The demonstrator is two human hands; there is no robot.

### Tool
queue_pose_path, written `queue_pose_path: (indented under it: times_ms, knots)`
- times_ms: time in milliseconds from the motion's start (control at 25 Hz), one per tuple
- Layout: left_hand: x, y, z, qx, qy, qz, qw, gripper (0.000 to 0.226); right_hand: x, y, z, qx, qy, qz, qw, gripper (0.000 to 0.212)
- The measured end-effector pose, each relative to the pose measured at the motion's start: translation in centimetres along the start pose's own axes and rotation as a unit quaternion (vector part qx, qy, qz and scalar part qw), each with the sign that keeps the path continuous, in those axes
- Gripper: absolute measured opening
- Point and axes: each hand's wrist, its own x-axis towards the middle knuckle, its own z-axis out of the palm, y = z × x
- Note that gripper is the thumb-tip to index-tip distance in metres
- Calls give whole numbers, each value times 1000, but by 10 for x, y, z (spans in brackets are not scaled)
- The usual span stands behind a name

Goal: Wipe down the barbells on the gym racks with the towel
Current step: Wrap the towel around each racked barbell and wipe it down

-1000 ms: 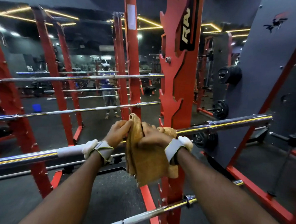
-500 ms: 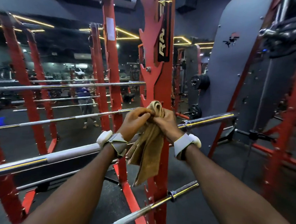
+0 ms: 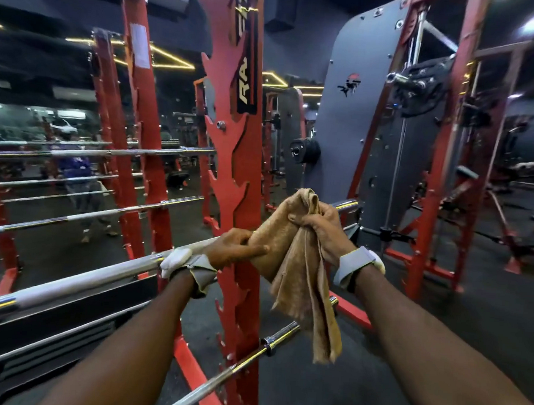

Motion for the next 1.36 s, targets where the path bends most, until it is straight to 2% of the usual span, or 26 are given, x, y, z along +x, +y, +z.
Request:
queue_pose_path:
  times_ms: [80,200,320,480,560,640,720,800,880,960,1040,1160,1200,1280,1360]
  knots:
    - [2,-7,3,40,63,36,997,53,4,12,-12,-7,28,11,1000,18]
    - [8,-3,8,95,179,62,977,40,19,33,-23,-15,59,8,998,17]
    - [24,1,13,104,277,68,953,23,45,49,-29,-17,50,-23,998,11]
    - [52,-11,18,90,380,40,920,22,93,68,-31,-48,16,-80,995,15]
    - [67,-25,24,105,411,9,906,27,126,91,-31,-89,28,-80,992,20]
    - [78,-39,28,154,435,-36,886,31,156,116,-28,-140,39,-69,987,26]
    - [83,-54,27,216,447,-87,864,29,174,138,-20,-182,1,-39,982,30]
    - [88,-62,30,268,453,-129,841,31,177,155,-15,-292,-26,-47,955,35]
    - [93,-63,30,312,459,-158,817,38,170,162,-10,-447,-19,-149,882,46]
    - [98,-65,29,339,467,-180,797,43,162,162,-4,-525,-49,-262,808,53]
    - [100,-65,31,358,477,-183,782,42,151,163,1,-508,-95,-314,797,47]
    - [101,-65,29,359,472,-176,786,33,120,172,13,-479,-203,-261,813,46]
    - [102,-65,28,362,468,-172,788,34,112,178,14,-492,-241,-239,802,54]
    - [102,-65,25,362,456,-160,797,37,110,186,7,-541,-300,-235,750,82]
    - [97,-67,18,334,435,-118,828,38,121,188,-2,-575,-311,-254,713,99]
